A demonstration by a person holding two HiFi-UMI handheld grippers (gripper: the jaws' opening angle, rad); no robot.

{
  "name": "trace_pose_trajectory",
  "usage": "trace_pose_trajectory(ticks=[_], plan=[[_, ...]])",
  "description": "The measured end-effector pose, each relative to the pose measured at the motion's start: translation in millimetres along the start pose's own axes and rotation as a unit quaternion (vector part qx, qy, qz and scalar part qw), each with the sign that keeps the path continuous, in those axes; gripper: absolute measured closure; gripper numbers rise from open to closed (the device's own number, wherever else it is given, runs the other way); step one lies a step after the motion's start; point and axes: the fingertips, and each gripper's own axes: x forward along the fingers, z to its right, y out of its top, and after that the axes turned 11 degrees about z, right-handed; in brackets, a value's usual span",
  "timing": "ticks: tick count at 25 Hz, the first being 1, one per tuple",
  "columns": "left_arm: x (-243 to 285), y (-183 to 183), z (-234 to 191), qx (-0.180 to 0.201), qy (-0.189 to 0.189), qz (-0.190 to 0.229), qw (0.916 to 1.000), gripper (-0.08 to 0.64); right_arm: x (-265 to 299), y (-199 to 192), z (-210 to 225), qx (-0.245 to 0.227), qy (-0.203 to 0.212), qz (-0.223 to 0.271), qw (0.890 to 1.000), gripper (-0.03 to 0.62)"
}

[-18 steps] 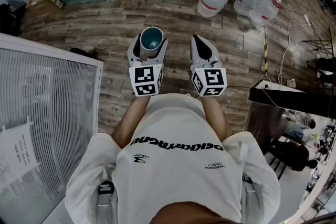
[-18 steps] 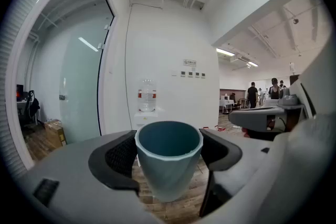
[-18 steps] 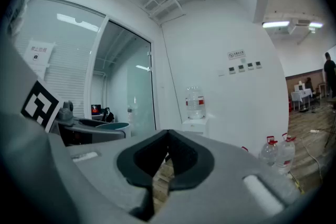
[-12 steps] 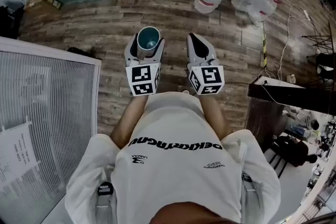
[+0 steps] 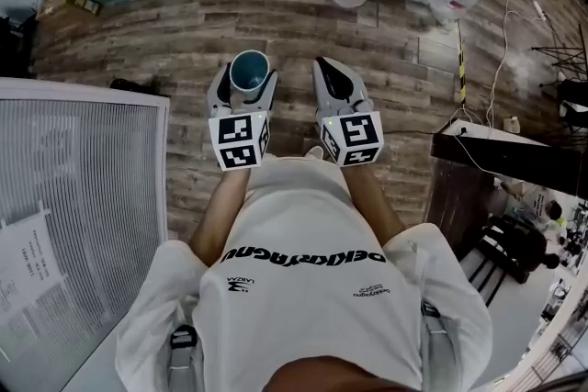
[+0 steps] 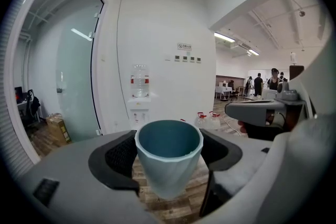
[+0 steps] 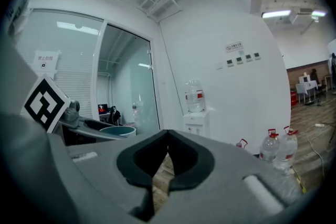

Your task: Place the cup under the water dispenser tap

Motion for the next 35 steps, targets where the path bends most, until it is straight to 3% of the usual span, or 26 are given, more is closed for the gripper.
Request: trace_pose_trajectory(ticks=[13,20,26,35], plan=[[32.7,0.4,27.0,0.008,0.008,-0.003,0.9999,0.199,6.8,-4.7,44.0,0.008,0.013,-0.009,1.0,0.594],[82.2,8.2,19.5,0.005,-0.001,0.004,1.0,0.199,45.4,-3.3,70.6,-0.002,0.008,-0.009,1.0,0.594],[151.4,14.3,-14.7,-0.004,-0.013,0.005,0.9999,0.199,118.6,-12.2,93.8,-0.013,0.002,-0.02,1.0,0.594],[295.5,47.9,-126.9,-0.016,-0.037,-0.011,0.9991,0.199,298.2,-10.5,119.1,-0.023,-0.022,-0.036,0.999,0.594]])
